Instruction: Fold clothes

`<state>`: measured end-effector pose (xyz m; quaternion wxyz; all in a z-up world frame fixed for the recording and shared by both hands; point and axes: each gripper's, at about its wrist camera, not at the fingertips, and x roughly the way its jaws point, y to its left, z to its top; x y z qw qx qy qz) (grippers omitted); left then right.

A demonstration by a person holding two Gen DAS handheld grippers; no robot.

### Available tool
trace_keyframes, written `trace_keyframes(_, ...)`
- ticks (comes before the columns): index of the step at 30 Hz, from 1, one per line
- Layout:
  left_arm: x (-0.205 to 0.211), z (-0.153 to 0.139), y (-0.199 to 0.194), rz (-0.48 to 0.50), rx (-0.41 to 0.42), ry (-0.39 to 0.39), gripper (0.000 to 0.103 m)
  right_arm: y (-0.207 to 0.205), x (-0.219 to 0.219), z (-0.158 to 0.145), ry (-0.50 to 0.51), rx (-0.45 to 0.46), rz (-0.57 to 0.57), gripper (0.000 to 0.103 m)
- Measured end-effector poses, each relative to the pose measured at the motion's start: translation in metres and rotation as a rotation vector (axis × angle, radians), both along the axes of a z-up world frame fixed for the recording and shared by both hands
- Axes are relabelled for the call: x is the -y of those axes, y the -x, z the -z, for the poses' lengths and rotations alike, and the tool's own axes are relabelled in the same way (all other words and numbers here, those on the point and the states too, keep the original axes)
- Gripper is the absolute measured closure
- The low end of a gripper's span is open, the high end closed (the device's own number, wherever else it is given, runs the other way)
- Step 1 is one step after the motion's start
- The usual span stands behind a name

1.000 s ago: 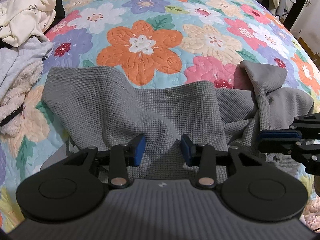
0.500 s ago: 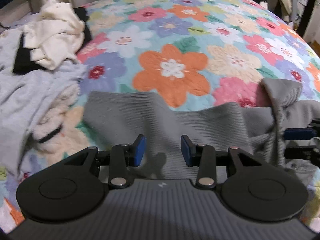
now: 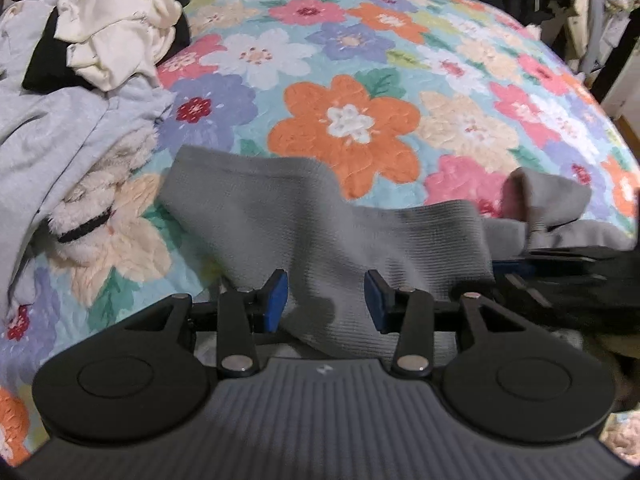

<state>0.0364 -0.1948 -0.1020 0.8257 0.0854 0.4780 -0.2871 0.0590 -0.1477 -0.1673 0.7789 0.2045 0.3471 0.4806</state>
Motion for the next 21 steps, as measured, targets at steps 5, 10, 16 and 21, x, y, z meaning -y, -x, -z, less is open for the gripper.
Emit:
trace_keyframes(5, 0.007, -0.015, 0.014, 0.115, 0.039, 0.077, 0.049, -0.011, -0.009, -0.007, -0.032, 0.022, 0.037, 0.097)
trace_keyframes(10, 0.027, -0.022, 0.028, 0.198, 0.044, 0.154, 0.034, -0.009, 0.005, -0.032, -0.116, 0.072, 0.050, 0.097)
trace_keyframes(16, 0.044, -0.027, 0.042, 0.256, 0.056, 0.192, 0.028, -0.005, 0.020, -0.060, -0.207, 0.135, 0.065, 0.097)
trace_keyframes(21, 0.049, -0.036, 0.051, 0.295, 0.085, 0.225, 0.023, 0.004, 0.026, -0.073, -0.199, 0.190, 0.079, 0.097)
